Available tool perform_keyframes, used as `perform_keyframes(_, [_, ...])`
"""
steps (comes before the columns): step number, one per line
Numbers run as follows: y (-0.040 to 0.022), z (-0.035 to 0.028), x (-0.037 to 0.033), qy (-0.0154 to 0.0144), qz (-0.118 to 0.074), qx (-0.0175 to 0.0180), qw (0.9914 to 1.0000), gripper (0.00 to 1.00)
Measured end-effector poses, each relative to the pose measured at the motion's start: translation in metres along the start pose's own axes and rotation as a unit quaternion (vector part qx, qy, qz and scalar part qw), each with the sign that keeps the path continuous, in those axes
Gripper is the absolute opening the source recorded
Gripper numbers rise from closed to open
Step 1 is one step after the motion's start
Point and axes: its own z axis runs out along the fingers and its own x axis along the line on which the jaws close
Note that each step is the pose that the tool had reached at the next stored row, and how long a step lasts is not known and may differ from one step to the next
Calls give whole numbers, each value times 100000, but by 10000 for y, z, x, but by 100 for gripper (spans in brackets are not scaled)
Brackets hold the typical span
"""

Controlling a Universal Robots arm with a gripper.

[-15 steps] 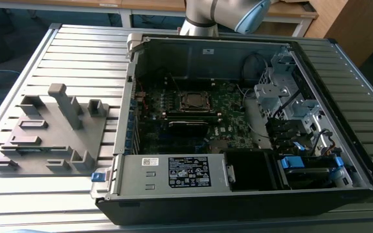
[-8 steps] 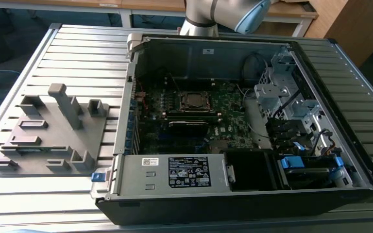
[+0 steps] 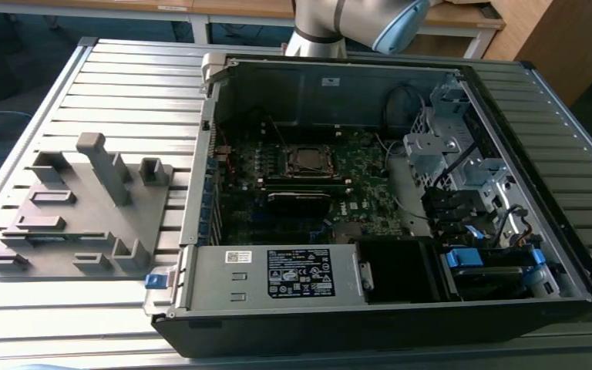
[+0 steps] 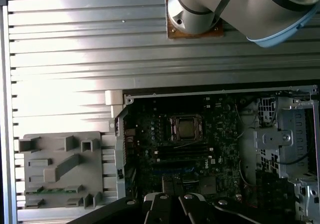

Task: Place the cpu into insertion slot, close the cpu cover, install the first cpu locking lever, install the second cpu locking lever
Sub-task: 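Install the first cpu locking lever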

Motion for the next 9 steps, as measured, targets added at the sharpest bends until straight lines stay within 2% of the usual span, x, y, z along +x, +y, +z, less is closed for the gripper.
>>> perform_keyframes(9, [0, 0, 0, -58, -6, 314, 99999, 10])
